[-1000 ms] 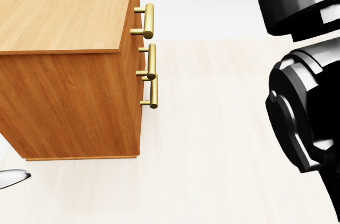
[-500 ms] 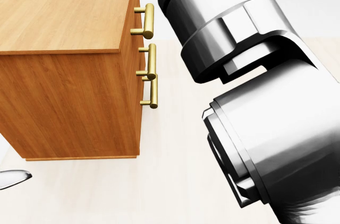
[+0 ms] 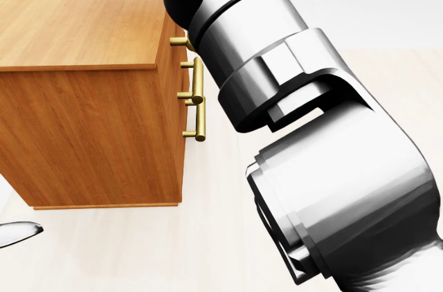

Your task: Put the bowl on top of the cabinet.

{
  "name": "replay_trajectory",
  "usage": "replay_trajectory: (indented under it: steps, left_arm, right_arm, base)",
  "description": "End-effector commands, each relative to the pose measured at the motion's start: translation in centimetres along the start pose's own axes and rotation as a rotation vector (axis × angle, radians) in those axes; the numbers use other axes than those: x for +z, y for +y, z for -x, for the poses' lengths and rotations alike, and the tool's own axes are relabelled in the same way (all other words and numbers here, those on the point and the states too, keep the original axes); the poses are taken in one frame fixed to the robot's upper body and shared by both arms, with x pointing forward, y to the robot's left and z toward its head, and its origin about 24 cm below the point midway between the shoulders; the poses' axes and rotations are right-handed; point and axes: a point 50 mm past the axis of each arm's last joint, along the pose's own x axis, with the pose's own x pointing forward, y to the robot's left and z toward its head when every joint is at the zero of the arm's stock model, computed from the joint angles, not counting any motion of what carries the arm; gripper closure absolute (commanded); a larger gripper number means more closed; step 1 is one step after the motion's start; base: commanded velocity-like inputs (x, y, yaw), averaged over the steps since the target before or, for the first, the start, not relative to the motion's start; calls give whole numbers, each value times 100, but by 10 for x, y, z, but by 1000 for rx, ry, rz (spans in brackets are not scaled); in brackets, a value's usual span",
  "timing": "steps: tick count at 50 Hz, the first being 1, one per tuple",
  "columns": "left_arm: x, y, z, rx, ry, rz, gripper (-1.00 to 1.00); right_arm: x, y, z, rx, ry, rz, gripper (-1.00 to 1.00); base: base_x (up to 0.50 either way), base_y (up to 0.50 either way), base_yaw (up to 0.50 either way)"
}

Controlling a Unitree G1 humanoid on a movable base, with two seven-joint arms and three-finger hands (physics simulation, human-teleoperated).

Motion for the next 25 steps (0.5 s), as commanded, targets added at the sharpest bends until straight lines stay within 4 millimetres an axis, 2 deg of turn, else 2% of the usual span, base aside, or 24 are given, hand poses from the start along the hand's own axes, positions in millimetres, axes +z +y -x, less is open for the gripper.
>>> replay_trajectory:
  steps: [1,25]
  left_arm:
    - [-21,-5,1,0,88,26,-100]
    - [-21,-6,1,1,87,28,-100]
  right_arm:
    - [11,29,-6,63,-10,11,100]
    - [27,54,-6,114,-64,-53,100]
  base:
    - [0,0,0]
    - [0,0,0]
